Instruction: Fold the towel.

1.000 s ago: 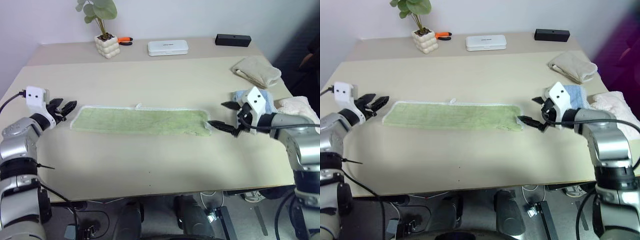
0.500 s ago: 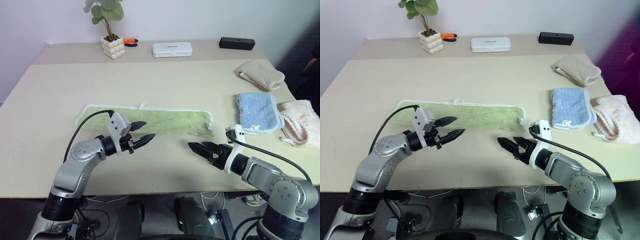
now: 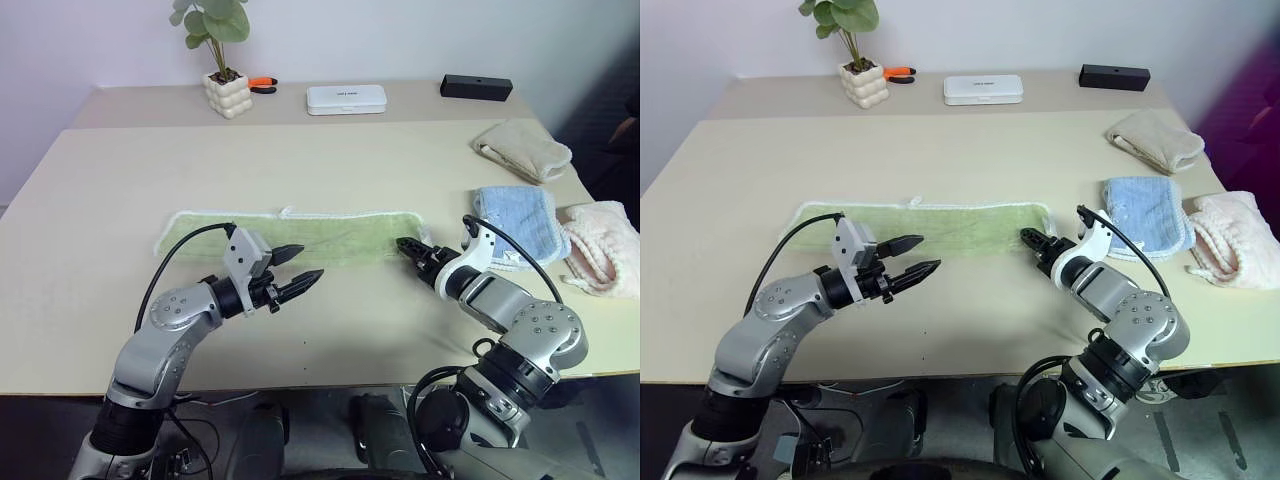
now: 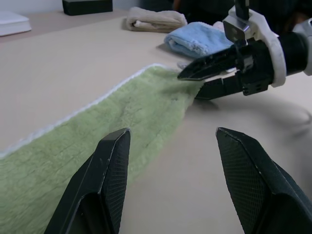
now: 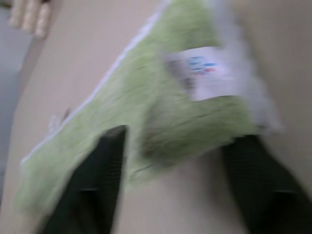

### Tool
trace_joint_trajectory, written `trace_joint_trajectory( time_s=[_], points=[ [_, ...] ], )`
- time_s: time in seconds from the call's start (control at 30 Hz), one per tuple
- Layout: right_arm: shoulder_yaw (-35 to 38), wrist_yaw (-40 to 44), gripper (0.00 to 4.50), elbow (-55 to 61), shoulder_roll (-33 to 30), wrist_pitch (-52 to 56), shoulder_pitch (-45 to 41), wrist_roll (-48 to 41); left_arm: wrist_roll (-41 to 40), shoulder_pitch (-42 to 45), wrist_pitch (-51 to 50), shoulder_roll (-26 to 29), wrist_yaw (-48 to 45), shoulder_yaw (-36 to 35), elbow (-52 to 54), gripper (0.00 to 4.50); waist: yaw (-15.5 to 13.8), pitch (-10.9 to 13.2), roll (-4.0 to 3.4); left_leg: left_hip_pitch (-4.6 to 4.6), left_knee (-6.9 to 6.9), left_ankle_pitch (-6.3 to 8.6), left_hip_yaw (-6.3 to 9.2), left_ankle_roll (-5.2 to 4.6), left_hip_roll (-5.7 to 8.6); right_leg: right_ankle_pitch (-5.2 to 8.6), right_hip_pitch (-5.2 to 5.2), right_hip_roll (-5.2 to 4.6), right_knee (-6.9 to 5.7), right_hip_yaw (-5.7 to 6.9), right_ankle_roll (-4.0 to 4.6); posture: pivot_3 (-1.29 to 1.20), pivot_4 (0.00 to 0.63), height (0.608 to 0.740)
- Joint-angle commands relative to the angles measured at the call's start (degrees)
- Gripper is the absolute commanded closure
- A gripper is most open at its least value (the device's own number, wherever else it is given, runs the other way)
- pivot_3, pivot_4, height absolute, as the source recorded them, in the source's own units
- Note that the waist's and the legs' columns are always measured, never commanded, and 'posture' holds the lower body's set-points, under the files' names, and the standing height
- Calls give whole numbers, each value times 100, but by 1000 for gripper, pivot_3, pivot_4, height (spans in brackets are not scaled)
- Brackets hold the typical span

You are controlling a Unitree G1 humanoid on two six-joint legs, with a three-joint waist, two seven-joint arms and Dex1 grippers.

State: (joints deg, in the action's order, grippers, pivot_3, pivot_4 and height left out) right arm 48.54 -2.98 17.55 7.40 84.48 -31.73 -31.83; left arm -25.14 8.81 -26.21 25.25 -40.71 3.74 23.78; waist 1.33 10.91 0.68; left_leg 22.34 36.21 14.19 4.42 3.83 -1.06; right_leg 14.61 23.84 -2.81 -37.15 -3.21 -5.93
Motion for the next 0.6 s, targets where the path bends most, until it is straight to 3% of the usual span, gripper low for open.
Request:
trace_joint_trajectory(
  time_s=[0.03, 0.07, 0.2, 0.37, 0.43, 0.6],
  points=[
    [75, -245, 3986, 39, 74, -426, -54, 14, -99, -62, -25, 1, 65, -48, 250, 1668, 6, 0, -1, 0, -1, 0, 0, 0, 0, 0, 0, 0, 0, 0, 0, 0, 150, 737],
    [80, -258, 4440, 55, 46, -495, -55, -31, -102, -82, -23, -1, 77, -38, 258, 1668, 15, 0, -2, 1, -1, 0, 0, 0, 0, 0, 1, 0, 0, 0, 0, 0, 150, 737],
    [-216, -137, 4440, 262, -398, -622, 17, -121, -81, -145, 0, -22, 115, 16, 276, 1668, 60, 2, -6, 2, -3, 0, 0, 0, 0, 0, 3, 0, 0, 0, 0, 0, 150, 737],
    [-1055, 437, 4440, 461, -1669, -829, 137, -95, -89, -170, 4, -30, 129, 14, 274, 1668, 106, 4, -8, 4, -5, 0, 0, 0, 1, 2, 3, -1, 8, 0, 1, 0, 150, 737],
    [-1642, 833, 4440, 531, -2252, -1022, 168, -72, -122, -152, -9, -44, 128, 8, 282, 1668, 132, 4, -8, 4, -7, 0, 0, -1, 1, 2, 4, 0, 8, 0, 2, 0, 150, 737],
    [-3982, 2132, 4440, 943, -3766, -2077, 268, 387, -193, -59, -41, -86, 134, -17, 344, 1668, 206, 6, -11, 2, -12, 2, 1, -4, -5, 7, 9, 8, 7, -1, 9, 0, 150, 737]
  ],
)
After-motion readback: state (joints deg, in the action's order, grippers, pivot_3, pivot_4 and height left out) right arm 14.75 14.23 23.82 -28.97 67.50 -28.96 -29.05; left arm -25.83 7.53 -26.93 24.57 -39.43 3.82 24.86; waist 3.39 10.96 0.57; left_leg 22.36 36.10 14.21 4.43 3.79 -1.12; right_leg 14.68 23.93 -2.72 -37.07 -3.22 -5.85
